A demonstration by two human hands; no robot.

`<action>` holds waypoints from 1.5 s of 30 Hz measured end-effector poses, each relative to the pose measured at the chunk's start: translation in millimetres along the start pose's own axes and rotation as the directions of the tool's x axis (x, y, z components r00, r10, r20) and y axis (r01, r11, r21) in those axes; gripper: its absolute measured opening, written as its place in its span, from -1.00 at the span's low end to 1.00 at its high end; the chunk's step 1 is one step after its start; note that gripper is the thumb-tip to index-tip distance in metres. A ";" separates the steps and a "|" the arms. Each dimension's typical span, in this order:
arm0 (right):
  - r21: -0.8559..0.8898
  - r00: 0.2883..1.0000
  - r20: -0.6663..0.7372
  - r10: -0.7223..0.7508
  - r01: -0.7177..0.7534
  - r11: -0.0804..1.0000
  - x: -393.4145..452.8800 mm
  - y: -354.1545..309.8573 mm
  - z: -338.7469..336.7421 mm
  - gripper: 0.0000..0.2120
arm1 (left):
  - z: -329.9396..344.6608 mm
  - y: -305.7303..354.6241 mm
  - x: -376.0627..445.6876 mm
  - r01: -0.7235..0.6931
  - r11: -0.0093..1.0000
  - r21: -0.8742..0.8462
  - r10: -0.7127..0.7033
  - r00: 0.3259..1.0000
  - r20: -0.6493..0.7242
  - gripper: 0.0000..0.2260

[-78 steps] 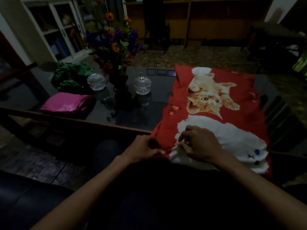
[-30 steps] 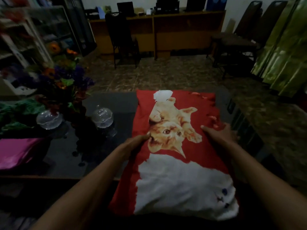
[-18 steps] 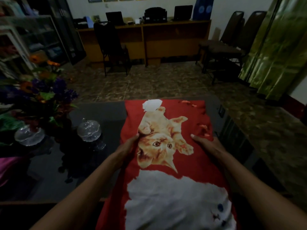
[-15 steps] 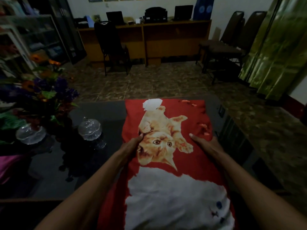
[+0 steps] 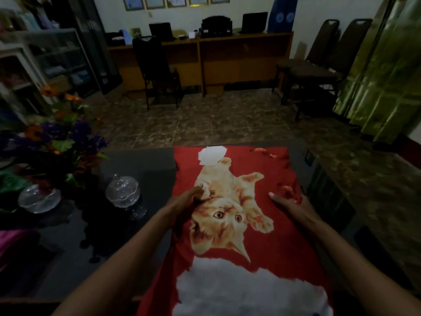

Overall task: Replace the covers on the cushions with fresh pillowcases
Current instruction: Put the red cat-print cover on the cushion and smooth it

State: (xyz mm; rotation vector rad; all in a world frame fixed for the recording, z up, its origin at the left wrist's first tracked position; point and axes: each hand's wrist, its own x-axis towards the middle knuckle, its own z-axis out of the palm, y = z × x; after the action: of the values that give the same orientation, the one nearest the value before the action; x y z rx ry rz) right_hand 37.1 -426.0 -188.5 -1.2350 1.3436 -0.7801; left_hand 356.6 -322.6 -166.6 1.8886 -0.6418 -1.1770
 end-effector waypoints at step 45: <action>0.142 0.825 0.010 0.566 -0.561 0.816 53.4 -28.1 -36.5 -0.16 | 15.5 44.9 17.2 0.318 0.947 0.052 -0.313 0.946 -0.090 -0.24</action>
State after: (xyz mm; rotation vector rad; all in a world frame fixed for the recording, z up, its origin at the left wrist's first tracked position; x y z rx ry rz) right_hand 16.0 -490.7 -169.9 -0.6494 1.5480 -0.4551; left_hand 350.0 -365.9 -141.3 2.1401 -0.3433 -1.2819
